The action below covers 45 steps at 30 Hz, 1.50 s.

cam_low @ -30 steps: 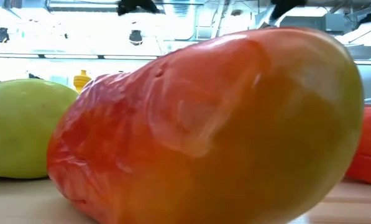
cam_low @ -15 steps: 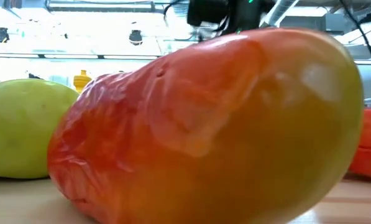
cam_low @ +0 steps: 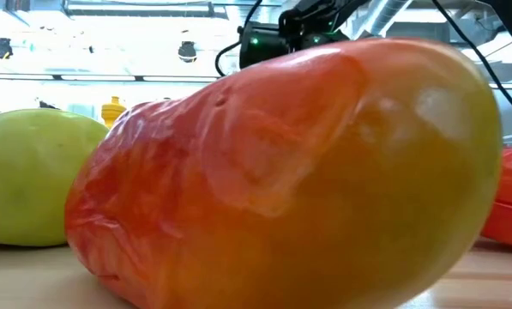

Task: Pick & Place Food Item
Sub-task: Put the red tuna can into the yellow bin

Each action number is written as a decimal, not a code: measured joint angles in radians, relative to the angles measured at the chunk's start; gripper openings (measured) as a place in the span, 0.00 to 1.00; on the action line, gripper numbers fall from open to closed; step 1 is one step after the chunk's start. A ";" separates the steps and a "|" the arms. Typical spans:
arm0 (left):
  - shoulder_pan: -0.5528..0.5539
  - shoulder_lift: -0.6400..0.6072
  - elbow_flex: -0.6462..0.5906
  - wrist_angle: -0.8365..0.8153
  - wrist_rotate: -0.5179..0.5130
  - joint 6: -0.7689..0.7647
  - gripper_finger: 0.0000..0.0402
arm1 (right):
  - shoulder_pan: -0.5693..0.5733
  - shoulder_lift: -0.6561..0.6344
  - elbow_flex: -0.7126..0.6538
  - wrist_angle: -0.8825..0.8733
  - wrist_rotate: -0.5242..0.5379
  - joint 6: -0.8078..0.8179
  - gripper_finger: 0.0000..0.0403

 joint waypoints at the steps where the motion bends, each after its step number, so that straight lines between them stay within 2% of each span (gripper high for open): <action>1: 0.000 0.005 0.000 -0.002 0.001 0.000 0.51 | -0.005 0.000 0.000 -0.003 -0.002 -0.004 0.55; 4: 0.000 0.015 0.000 -0.003 0.005 0.000 0.51 | -0.015 0.000 0.000 -0.001 -0.002 -0.040 0.42; 7: 0.000 0.021 0.000 -0.003 0.018 0.001 0.50 | -0.012 0.013 0.002 0.013 -0.004 -0.059 0.34; 10: 0.000 0.022 0.000 -0.003 0.021 0.001 0.50 | -0.008 0.040 0.006 0.004 -0.006 -0.079 0.32; 15: 0.000 0.020 0.000 -0.003 0.020 0.001 0.50 | -0.009 0.057 0.006 0.001 -0.026 -0.091 0.37; 17: 0.000 0.019 0.000 -0.003 0.020 0.001 0.49 | -0.013 0.055 0.005 0.002 -0.025 -0.091 0.35; 18: 0.000 0.019 0.000 -0.003 0.020 0.001 0.49 | -0.016 0.053 0.004 0.000 -0.029 -0.091 0.31; 21: 0.000 0.019 0.000 -0.003 0.020 0.001 0.49 | -0.018 0.053 0.004 -0.006 -0.041 -0.086 0.09; 22: 0.000 0.019 0.000 -0.003 0.020 0.001 0.49 | -0.017 0.054 0.004 -0.011 -0.040 -0.087 0.05; 31: 0.000 0.019 0.000 -0.003 0.020 0.001 0.48 | -0.008 0.029 0.000 -0.024 -0.035 -0.057 0.00; 45: 0.000 0.019 0.000 -0.013 0.019 0.001 0.48 | -0.070 -0.137 -0.005 -0.058 -0.047 -0.022 0.00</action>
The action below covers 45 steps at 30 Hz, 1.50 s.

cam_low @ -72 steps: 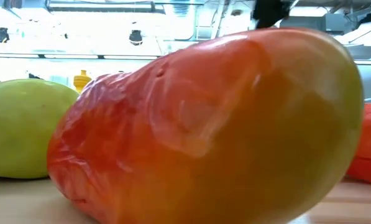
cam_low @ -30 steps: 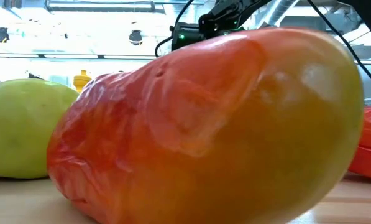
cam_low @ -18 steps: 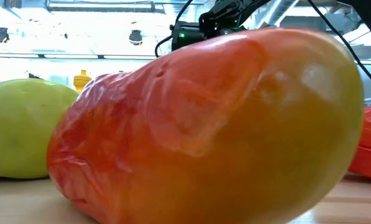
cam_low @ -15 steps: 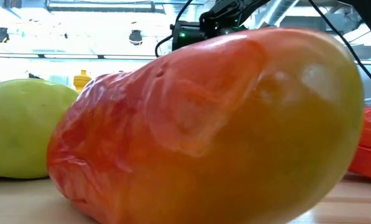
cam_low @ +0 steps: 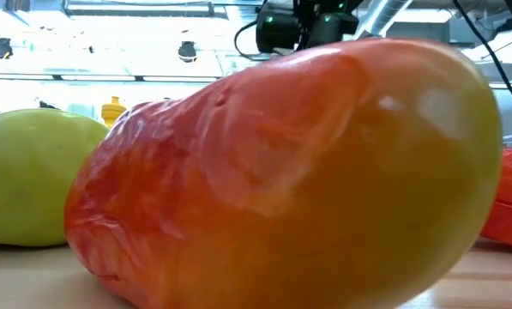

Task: Pick & Place Food Item
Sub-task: Put the red tuna can into the yellow bin, then put the blue tuna can into the yellow bin

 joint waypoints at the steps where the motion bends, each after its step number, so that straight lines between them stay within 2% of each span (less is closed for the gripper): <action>1: 0.000 0.000 0.000 -0.001 0.000 0.001 0.48 | -0.009 -0.012 0.001 -0.002 -0.003 0.000 0.00; 9: 0.000 0.000 0.000 -0.003 0.000 0.026 0.48 | -0.107 -0.103 0.003 -0.015 0.012 -0.009 0.00; 16: 0.000 0.000 0.000 -0.003 0.000 0.026 0.48 | -0.257 -0.177 0.005 -0.060 0.027 -0.060 0.00; 27: 0.000 0.000 0.000 -0.003 0.000 0.026 0.48 | -0.500 -0.175 -0.003 -0.124 0.022 -0.181 0.00; 36: 0.000 0.000 0.000 -0.002 -0.007 0.026 0.48 | -0.543 -0.176 -0.179 -0.027 -0.054 -0.192 0.00; 42: 0.000 0.000 0.000 -0.002 -0.052 0.026 0.48 | -0.537 -0.176 -0.238 0.069 -0.060 -0.187 0.00; 45: 0.000 0.000 0.000 -0.002 -0.079 0.027 0.48 | -0.548 -0.176 -0.237 0.077 -0.023 -0.181 0.00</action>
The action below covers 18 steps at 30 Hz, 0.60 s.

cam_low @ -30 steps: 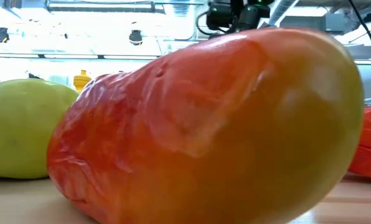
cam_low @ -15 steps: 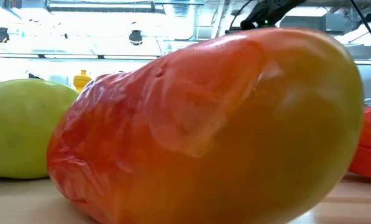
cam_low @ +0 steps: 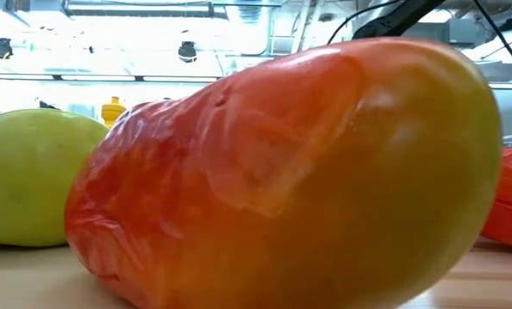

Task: Pick & Place Food Item
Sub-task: Put the blue tuna can into the yellow bin

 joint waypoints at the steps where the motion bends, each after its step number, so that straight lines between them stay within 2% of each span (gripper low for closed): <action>1: 0.000 0.000 0.000 0.000 -0.007 0.000 0.48 | -0.002 0.000 0.000 -0.001 0.008 0.003 0.00; 5: 0.000 0.000 0.000 0.000 -0.015 0.000 0.48 | 0.000 -0.011 0.020 -0.064 0.013 -0.001 0.01; 9: 0.000 0.000 0.000 0.000 -0.013 0.011 0.48 | 0.078 -0.038 0.080 -0.135 0.016 -0.058 0.01; 13: 0.000 -0.003 0.000 -0.010 0.033 0.027 0.48 | 0.237 -0.061 0.153 -0.155 0.015 -0.050 0.02; 18: 0.000 0.003 0.000 -0.062 0.174 0.033 0.48 | 0.474 -0.068 0.246 -0.183 0.117 0.043 0.06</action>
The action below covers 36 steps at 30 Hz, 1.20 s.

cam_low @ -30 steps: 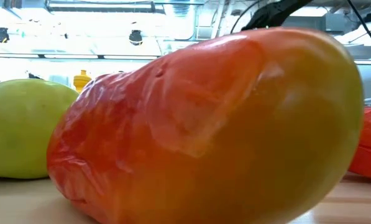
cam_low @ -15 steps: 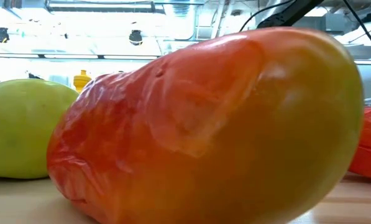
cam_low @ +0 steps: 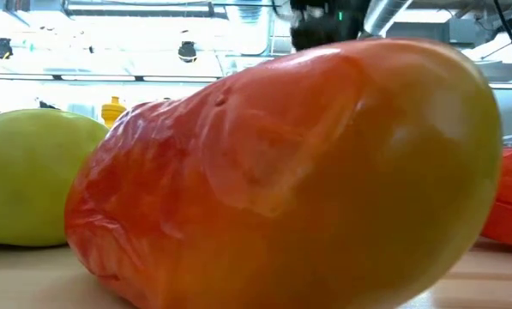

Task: Pick & Place Food Item
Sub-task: Put the blue tuna can into the yellow bin

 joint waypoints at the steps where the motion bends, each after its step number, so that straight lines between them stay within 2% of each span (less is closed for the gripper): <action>1: 0.000 0.006 0.000 -0.016 0.030 0.004 0.48 | 0.043 0.000 0.014 -0.007 0.004 0.021 0.08; 4: 0.000 0.027 0.000 -0.047 0.095 0.007 0.48 | 0.167 -0.001 0.037 -0.008 0.004 0.148 0.16; 9: 0.000 0.056 0.000 -0.056 0.103 0.050 0.48 | 0.328 0.041 0.037 0.053 0.005 0.412 0.36; 12: 0.000 0.057 0.000 -0.056 0.103 0.076 0.48 | 0.391 0.097 0.037 0.126 0.023 0.526 0.47; 15: 0.000 0.054 0.000 -0.056 0.099 0.104 0.48 | 0.428 0.172 0.037 0.171 0.031 0.597 0.53; 20: 0.000 0.042 0.000 -0.055 0.090 0.130 0.48 | 0.444 0.315 0.081 0.192 0.030 0.635 0.53; 27: 0.000 0.033 0.000 -0.055 0.090 0.131 0.48 | 0.448 0.510 0.278 0.193 0.025 0.591 0.48; 31: 0.000 0.034 0.000 -0.056 0.090 0.131 0.48 | 0.444 0.593 0.387 0.180 0.026 0.577 0.48; 36: 0.000 0.034 0.000 -0.056 0.089 0.131 0.48 | 0.441 0.670 0.440 0.137 -0.001 0.574 0.50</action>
